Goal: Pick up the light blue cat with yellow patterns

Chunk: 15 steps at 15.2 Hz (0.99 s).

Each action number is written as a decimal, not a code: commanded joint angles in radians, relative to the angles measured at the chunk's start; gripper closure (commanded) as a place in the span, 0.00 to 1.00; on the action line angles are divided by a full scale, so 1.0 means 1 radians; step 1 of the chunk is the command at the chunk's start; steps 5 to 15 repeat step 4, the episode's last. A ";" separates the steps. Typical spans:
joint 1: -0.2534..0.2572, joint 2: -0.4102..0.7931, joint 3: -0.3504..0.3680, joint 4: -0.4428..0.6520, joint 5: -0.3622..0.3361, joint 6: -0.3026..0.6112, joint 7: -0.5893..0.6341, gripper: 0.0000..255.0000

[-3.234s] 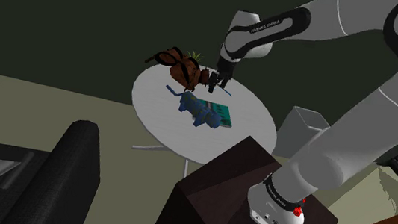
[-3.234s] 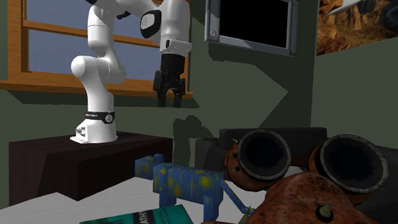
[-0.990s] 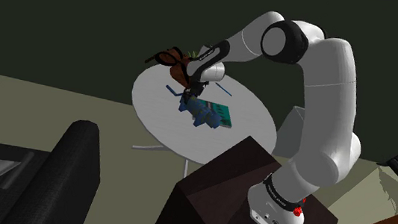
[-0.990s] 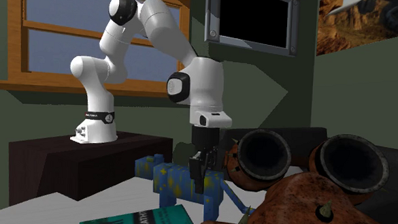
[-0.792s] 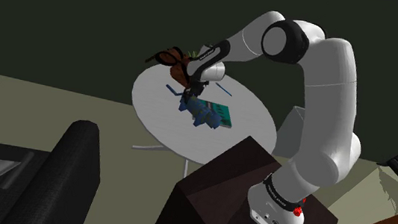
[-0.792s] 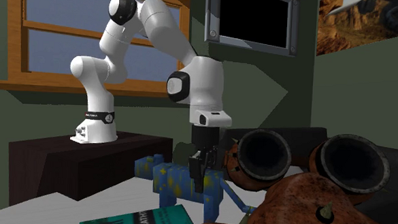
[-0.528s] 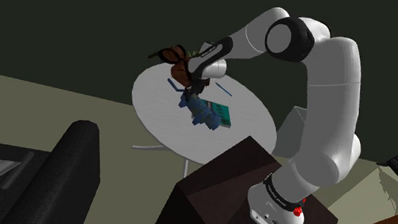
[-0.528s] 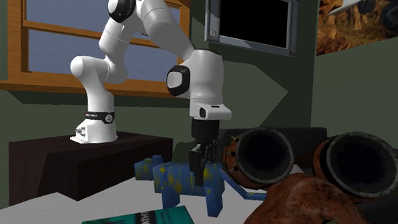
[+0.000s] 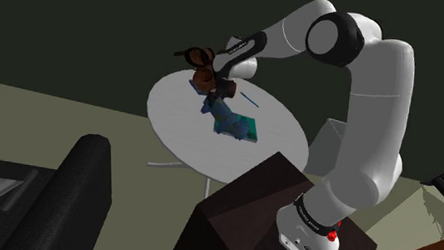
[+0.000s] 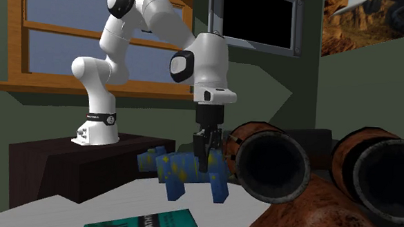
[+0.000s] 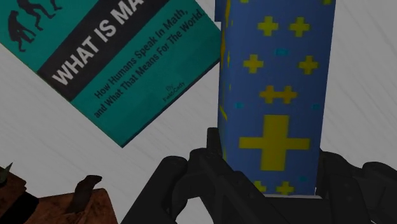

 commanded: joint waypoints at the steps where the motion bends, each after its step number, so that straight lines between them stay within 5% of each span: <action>1: 0.001 -0.024 -0.004 -0.004 -0.004 -0.019 0.000 1.00; 15: 0.002 -0.035 -0.006 -0.005 -0.006 -0.029 0.002 1.00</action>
